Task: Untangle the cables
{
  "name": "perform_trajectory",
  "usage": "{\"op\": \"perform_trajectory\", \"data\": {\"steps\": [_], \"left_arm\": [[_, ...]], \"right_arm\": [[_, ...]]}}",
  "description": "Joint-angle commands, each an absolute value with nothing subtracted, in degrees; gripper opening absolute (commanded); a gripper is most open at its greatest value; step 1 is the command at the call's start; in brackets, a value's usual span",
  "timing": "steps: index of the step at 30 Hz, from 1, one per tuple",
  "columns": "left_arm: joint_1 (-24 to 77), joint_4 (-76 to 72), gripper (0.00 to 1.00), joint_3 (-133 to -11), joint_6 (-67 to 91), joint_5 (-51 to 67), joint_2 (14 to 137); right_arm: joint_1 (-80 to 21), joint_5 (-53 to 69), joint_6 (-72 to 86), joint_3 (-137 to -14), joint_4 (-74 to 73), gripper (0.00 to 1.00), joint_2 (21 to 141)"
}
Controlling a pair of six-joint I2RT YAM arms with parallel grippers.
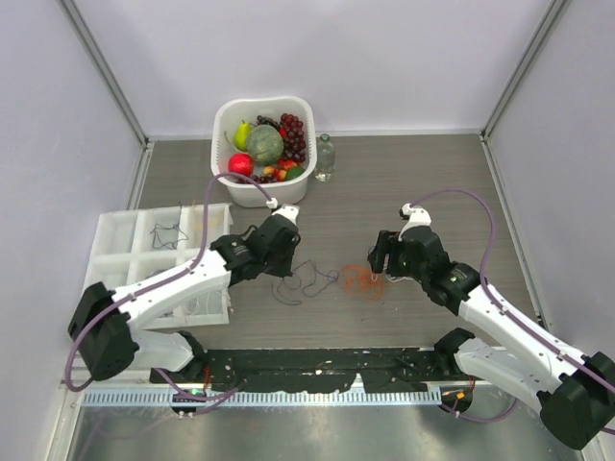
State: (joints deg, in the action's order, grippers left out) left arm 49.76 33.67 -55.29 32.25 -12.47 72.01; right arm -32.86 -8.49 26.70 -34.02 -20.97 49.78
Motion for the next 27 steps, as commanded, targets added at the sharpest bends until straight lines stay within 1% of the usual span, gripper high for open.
{"op": "perform_trajectory", "data": {"steps": [1,2,7,8,9,10,11,12,14,15,16,24,27], "left_arm": [[49.66,27.61,0.02,-57.83,31.02,-10.91,77.07],[49.66,26.21,0.04,-57.83,30.94,-9.68,78.30],[49.66,21.37,0.17,-59.50,32.08,-5.63,84.37],[49.66,20.31,0.22,-59.50,32.34,-4.58,85.07],[49.66,18.91,0.28,-59.24,32.52,-4.14,85.60],[49.66,17.68,0.39,-59.06,32.95,-3.96,85.95],[49.57,16.88,0.48,-59.06,33.22,-3.61,86.48],[49.66,15.83,0.55,-59.06,33.05,-2.65,87.35],[49.66,16.08,0.65,-60.02,33.13,-1.59,89.11],[49.75,16.69,0.78,-60.73,33.05,-0.89,90.08],[49.83,17.31,0.83,-61.25,33.05,-0.70,91.13],[53.08,20.03,0.86,-66.00,32.43,-5.09,98.16],[54.84,22.84,0.83,-68.98,31.64,-8.60,101.33]], "right_arm": [[-32.69,-8.96,25.66,-33.31,-18.55,0.71,48.17],[-32.61,-8.96,25.75,-33.05,-18.46,0.71,47.99],[-32.52,-8.70,25.75,-32.34,-17.84,0.71,46.58],[-32.61,-8.61,25.93,-32.26,-17.75,0.71,46.50],[-32.61,-8.61,25.84,-32.17,-17.75,0.71,46.49],[-32.61,-8.53,25.84,-32.17,-17.67,0.71,46.32],[-32.61,-8.53,25.93,-32.17,-17.75,0.71,46.23],[-32.61,-8.26,25.84,-32.08,-17.67,0.71,46.23],[-32.61,-8.26,25.84,-31.99,-17.49,0.71,45.97],[-32.61,-8.17,25.75,-31.82,-17.49,0.71,45.97],[-32.61,-8.17,25.75,-31.90,-17.49,0.71,45.71],[-32.61,-8.00,25.75,-31.55,-17.14,0.71,44.83],[-32.61,-7.82,25.84,-31.46,-17.14,0.71,44.65]]}}
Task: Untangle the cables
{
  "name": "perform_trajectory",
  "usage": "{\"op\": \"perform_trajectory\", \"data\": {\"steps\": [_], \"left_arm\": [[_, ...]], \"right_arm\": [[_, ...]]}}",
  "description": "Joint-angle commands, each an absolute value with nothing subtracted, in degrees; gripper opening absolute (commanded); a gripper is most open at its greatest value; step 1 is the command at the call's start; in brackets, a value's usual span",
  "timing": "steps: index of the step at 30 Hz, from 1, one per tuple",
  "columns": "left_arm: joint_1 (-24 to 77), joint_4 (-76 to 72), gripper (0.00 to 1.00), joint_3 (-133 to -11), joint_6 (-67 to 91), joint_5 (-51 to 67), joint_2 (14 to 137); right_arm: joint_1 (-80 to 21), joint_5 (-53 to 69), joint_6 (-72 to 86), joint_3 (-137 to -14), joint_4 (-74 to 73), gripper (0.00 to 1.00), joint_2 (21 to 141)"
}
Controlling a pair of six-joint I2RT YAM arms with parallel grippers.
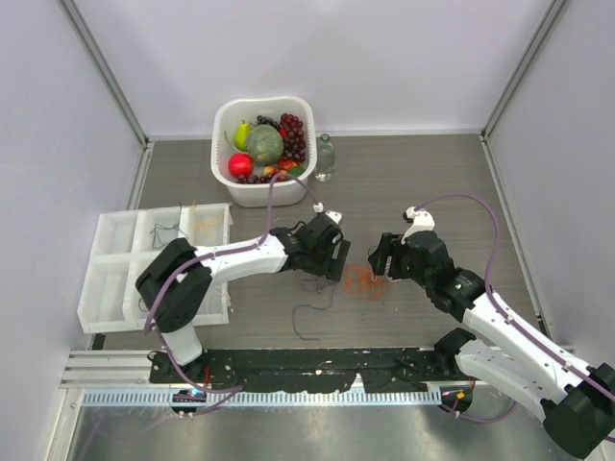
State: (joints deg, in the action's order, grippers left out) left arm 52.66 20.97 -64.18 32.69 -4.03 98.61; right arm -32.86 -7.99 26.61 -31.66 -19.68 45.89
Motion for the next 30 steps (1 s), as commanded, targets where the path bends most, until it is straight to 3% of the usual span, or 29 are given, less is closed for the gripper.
{"op": "perform_trajectory", "data": {"steps": [1,7,15,18,23,30], "left_arm": [[55.37,23.72,0.82,-69.78,31.47,-9.92,102.12],[56.25,25.05,0.63,-70.23,32.17,-11.61,104.33],[56.34,20.57,0.21,-67.59,31.91,-7.22,102.57],[56.16,19.08,0.00,-66.89,31.47,-6.59,101.26],[56.25,22.05,0.00,-66.88,30.41,-9.49,97.83],[56.16,31.45,0.00,-66.01,30.76,-16.59,81.85]], "right_arm": [[-32.61,-7.74,25.84,-31.38,-17.05,0.71,44.56],[-32.61,-7.56,25.75,-31.29,-16.96,0.71,44.30],[-32.52,-7.47,25.84,-31.11,-16.96,0.71,43.95],[-32.61,-7.21,25.75,-31.11,-16.88,0.71,43.94],[-32.61,-7.29,25.93,-30.85,-16.79,0.71,43.07],[-32.61,-7.12,25.75,-30.76,-16.61,0.71,43.07]]}}
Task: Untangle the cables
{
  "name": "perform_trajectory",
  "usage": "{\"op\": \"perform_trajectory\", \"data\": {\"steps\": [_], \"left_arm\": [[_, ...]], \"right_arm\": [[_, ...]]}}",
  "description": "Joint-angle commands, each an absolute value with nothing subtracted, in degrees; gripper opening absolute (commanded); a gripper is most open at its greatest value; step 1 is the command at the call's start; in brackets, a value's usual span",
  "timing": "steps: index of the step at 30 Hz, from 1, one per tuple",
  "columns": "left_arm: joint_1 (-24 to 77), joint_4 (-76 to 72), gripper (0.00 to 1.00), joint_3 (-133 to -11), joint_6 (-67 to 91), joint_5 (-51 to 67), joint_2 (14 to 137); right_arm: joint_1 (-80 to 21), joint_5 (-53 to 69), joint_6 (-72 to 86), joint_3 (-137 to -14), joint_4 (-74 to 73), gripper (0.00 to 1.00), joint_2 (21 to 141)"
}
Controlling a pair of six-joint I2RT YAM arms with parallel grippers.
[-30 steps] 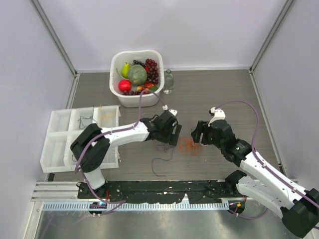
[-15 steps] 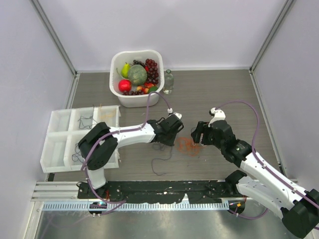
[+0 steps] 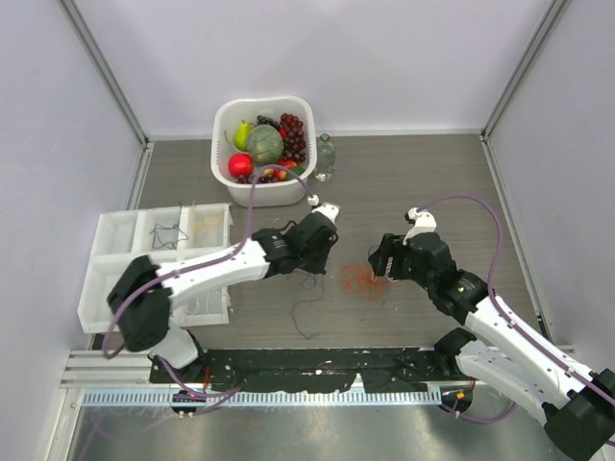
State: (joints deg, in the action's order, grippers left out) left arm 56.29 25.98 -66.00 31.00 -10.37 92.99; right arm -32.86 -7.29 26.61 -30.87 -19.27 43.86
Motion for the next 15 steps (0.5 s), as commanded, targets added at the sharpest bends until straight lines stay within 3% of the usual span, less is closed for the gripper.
{"op": "perform_trajectory", "data": {"steps": [1,9,15], "left_arm": [[56.25,33.03,0.00,-65.83,31.20,-18.61,78.87],[52.31,53.67,0.00,-71.80,33.13,-37.95,60.13],[33.61,62.41,0.00,-75.94,29.64,-46.05,52.22]], "right_arm": [[-32.61,-7.12,25.75,-30.76,-16.52,0.71,43.15],[-32.61,-6.59,25.58,-30.67,-16.35,0.71,42.98],[-32.61,-6.42,25.66,-30.59,-16.26,0.71,43.07]]}}
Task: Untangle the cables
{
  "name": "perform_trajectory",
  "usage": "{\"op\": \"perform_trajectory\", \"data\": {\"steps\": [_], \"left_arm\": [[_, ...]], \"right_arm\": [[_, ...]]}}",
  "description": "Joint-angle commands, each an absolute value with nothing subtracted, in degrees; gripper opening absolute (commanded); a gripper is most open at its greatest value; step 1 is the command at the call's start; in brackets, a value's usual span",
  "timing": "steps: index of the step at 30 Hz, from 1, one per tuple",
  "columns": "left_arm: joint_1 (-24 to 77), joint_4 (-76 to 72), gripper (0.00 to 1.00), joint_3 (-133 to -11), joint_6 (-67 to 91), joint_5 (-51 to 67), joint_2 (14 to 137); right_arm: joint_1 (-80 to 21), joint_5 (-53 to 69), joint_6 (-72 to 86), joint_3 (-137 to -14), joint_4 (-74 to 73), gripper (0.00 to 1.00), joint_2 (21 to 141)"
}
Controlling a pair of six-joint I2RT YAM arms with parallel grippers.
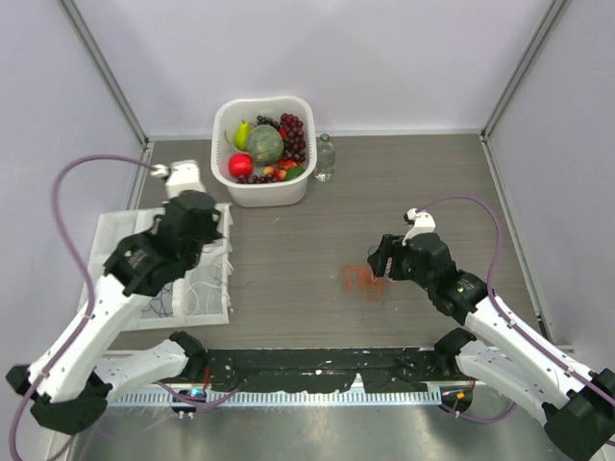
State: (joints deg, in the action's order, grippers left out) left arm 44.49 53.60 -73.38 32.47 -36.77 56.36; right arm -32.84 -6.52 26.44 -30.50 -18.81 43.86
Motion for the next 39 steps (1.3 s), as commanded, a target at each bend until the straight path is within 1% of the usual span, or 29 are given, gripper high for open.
{"op": "perform_trajectory", "data": {"steps": [1,3,7,9,11,14,16,17,20,24,29,32,36,39], "left_arm": [[30.18,61.53,0.00,-75.85,27.62,-47.36,50.73],[23.77,60.30,0.00,-76.72,24.36,-50.43,48.70],[19.34,55.66,0.00,-77.09,19.09,-59.13,47.11],[19.16,51.35,0.00,-73.58,17.24,-64.05,46.67],[18.37,46.51,0.00,-66.83,16.44,-66.18,46.15],[16.27,42.28,0.00,-60.48,18.44,-62.85,45.70],[15.30,42.45,0.00,-57.06,21.87,-61.27,46.14],[14.68,42.28,0.00,-52.52,24.84,-61.00,46.84],[13.80,42.71,0.00,-47.48,28.99,-59.78,47.28],[12.49,45.17,0.00,-47.64,34.53,-52.93,47.20],[9.85,45.79,0.00,-44.57,44.62,-39.40,47.46],[8.00,47.10,0.00,-43.16,50.87,-37.97,48.34],[3.97,50.79,0.00,-42.63,57.37,-39.99,50.71],[-1.47,49.49,0.02,-41.93,56.61,-38.24,51.94]], "right_arm": [[-32.61,-6.24,25.58,-30.59,-16.26,0.71,43.07],[-32.70,-6.24,25.66,-30.59,-16.26,0.71,42.98],[-32.61,-5.89,25.66,-30.59,-16.17,0.71,43.33],[-32.61,-5.80,25.49,-30.59,-16.17,0.71,43.50],[-32.61,-5.71,25.49,-30.59,-16.17,0.71,43.51],[-32.61,-5.45,25.49,-30.59,-16.17,0.71,43.24],[-32.61,-5.27,25.49,-30.50,-16.08,0.71,43.24],[-32.61,-5.27,25.49,-30.50,-16.00,0.71,43.07],[-32.52,-5.27,25.49,-30.50,-15.91,0.70,43.16],[-32.61,-5.01,25.40,-30.50,-15.65,0.70,43.50],[-32.52,-4.92,25.49,-30.59,-15.73,0.70,43.68],[-32.61,-4.83,25.31,-30.50,-15.73,0.70,43.51],[-32.61,-4.83,25.40,-30.41,-15.73,0.70,43.33],[-32.61,-4.66,25.40,-30.41,-15.73,0.70,43.24]]}}
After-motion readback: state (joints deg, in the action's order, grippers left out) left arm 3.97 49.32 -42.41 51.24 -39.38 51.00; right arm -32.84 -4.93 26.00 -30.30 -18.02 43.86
